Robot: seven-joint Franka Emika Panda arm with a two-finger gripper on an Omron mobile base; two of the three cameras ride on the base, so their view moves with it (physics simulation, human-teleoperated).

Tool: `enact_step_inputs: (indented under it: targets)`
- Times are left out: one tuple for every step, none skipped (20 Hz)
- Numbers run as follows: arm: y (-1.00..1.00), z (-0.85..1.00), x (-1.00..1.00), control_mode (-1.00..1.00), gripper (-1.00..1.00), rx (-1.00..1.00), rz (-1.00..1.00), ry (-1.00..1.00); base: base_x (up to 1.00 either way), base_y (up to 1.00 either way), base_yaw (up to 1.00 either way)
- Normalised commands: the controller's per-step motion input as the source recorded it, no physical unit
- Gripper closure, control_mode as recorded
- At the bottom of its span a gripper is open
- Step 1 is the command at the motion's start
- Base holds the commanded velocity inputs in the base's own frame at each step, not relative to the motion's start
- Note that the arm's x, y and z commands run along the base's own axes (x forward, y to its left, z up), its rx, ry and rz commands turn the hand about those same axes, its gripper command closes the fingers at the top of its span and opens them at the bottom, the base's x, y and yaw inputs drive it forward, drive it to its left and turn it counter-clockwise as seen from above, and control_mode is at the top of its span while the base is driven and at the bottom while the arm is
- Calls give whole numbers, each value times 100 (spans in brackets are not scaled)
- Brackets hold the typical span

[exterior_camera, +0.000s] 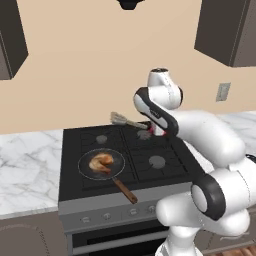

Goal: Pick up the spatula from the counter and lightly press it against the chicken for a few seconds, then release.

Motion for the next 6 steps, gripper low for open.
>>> enact_step_inputs:
  targets:
    - [-36,28,-9,-100,100,31,-40,-1,0,0,0]
    - [-36,32,-10,-100,100,32,-40,-1,0,0,0]
    - [-33,33,-17,-100,100,32,-41,-1,0,0,0]
    - [-28,31,-18,-100,100,31,-42,-2,0,0,0]
    - [-21,24,-20,-100,100,31,-46,-3,0,0,0]
    - [-14,16,-20,-100,100,30,-48,-4,0,0,0]
